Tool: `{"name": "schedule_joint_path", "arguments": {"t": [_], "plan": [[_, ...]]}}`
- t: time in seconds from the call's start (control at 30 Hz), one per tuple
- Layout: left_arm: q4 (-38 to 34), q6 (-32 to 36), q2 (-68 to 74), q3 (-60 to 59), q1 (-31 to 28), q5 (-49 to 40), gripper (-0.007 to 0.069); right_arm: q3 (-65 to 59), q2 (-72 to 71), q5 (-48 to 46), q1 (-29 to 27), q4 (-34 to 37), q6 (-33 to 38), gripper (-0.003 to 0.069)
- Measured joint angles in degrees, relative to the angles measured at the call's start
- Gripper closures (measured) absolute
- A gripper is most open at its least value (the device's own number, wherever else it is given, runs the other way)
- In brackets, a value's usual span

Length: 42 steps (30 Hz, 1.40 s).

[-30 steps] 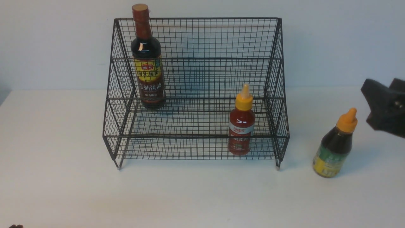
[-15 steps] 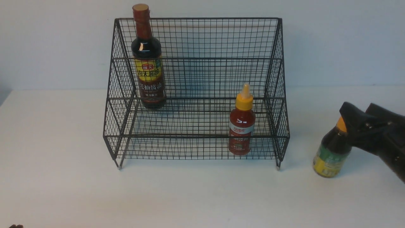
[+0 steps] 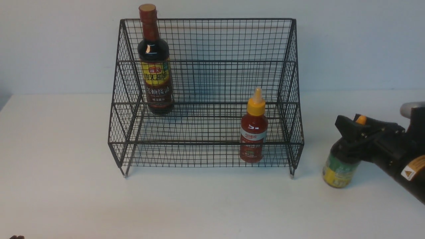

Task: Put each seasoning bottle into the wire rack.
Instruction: Use the right arm to grab the condiment bottle closest to it, then use the right arm to put the condiment bottle back on the shelf

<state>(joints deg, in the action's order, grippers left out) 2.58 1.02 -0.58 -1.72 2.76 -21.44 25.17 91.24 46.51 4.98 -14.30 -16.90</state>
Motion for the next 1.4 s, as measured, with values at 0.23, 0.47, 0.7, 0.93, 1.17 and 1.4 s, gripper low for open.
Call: {"name": "schedule_joint_path", "arguments": {"t": [0.23,0.47,0.7,0.93,1.17,1.4], "plan": [[0.00,0.00,0.00,0.00,0.00,0.00,0.0629,2.40,-18.51,-13.61,0.00,-8.27,-11.29,0.0370],[0.00,0.00,0.00,0.00,0.00,0.00,0.0629,8.48,-28.89,-27.81,2.55,-20.72,-23.13,0.0370],[0.00,0.00,0.00,0.00,0.00,0.00,0.0629,17.27,-29.07,-28.05,15.47,-29.43,-33.43,0.0370],[0.00,0.00,0.00,0.00,0.00,0.00,0.0629,28.45,-18.90,-27.35,25.41,-30.64,-33.34,0.0370],[0.00,0.00,0.00,0.00,0.00,0.00,0.0629,39.88,-1.96,-27.31,30.26,-30.12,-26.57,0.0370],[0.00,0.00,0.00,0.00,0.00,0.00,0.0629,45.53,8.73,-23.18,31.02,-26.73,-25.64,0.0370]]}}
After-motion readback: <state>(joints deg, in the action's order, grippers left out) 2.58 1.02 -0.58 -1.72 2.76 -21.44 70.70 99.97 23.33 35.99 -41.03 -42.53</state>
